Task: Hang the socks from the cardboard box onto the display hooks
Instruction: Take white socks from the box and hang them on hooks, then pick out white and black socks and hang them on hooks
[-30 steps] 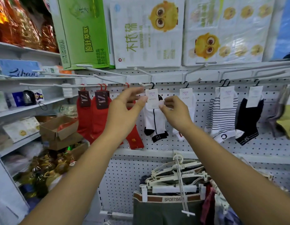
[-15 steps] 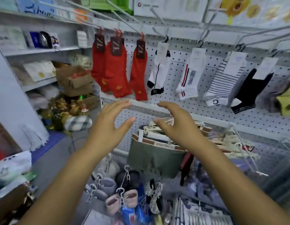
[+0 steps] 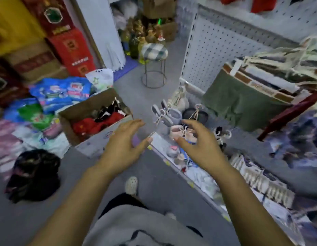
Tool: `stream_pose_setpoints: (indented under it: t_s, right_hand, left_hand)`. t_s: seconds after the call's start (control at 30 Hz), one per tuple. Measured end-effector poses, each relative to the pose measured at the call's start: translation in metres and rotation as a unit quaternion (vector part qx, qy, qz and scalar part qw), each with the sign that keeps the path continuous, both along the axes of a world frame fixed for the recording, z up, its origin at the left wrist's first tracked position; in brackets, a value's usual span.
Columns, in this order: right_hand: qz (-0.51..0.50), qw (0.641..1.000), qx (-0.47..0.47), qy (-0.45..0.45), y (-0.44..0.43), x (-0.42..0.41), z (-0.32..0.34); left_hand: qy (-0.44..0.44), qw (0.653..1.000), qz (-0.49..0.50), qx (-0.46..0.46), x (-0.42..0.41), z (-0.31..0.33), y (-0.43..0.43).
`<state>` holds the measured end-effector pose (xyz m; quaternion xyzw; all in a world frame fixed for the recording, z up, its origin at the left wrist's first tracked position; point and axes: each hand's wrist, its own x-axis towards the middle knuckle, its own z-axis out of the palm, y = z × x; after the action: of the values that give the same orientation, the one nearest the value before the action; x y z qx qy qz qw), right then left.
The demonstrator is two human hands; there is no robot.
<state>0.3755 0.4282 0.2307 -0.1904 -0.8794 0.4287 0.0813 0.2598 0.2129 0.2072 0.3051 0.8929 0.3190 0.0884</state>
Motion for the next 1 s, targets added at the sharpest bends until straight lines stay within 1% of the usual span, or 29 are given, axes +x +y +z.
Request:
stream_pose_setpoints:
  t_s: [0.1,0.23,0.3,0.43,0.57,0.7,0.8,0.87,0.93,1.0]
  right_hand:
    - [0.037,0.999,-0.017,-0.037,-0.042,-0.012,-0.033]
    - [0.099,0.992,0.002,-0.081,-0.082,-0.047,-0.063]
    - [0.120,0.988,-0.007,-0.095,-0.103,-0.073,-0.075]
    - [0.145,0.981,-0.024,-0.128,-0.146,-0.137,-0.096]
    - [0.155,0.975,-0.021,-0.157,-0.181,-0.209,-0.117]
    - [0.119,0.976,-0.044,-0.176,-0.205,-0.273,-0.135]
    - [0.104,0.971,-0.073,-0.202,-0.210,-0.309,-0.153]
    - [0.101,0.967,-0.084,-0.220,-0.210,-0.335,-0.168]
    - [0.089,0.958,-0.108,-0.252,-0.206,-0.368,-0.187]
    - [0.058,0.948,-0.147,-0.278,-0.202,-0.405,-0.215]
  left_hand:
    - [-0.034,0.997,0.048,-0.049,0.007,-0.024,-0.054]
    - [-0.060,0.985,0.135,-0.089,-0.001,-0.040,-0.119]
    - [-0.073,0.976,0.173,-0.107,-0.016,-0.047,-0.151]
    - [-0.094,0.962,0.231,-0.108,-0.066,-0.052,-0.208]
    - [-0.085,0.958,0.222,-0.161,-0.128,-0.071,-0.251]
    - [-0.117,0.953,0.213,-0.183,-0.186,-0.101,-0.268]
    - [-0.179,0.938,0.241,-0.172,-0.218,-0.123,-0.264]
    - [-0.227,0.923,0.277,-0.138,-0.235,-0.139,-0.257]
    - [-0.284,0.895,0.332,-0.087,-0.249,-0.159,-0.248]
    - [-0.350,0.849,0.395,-0.033,-0.262,-0.182,-0.237]
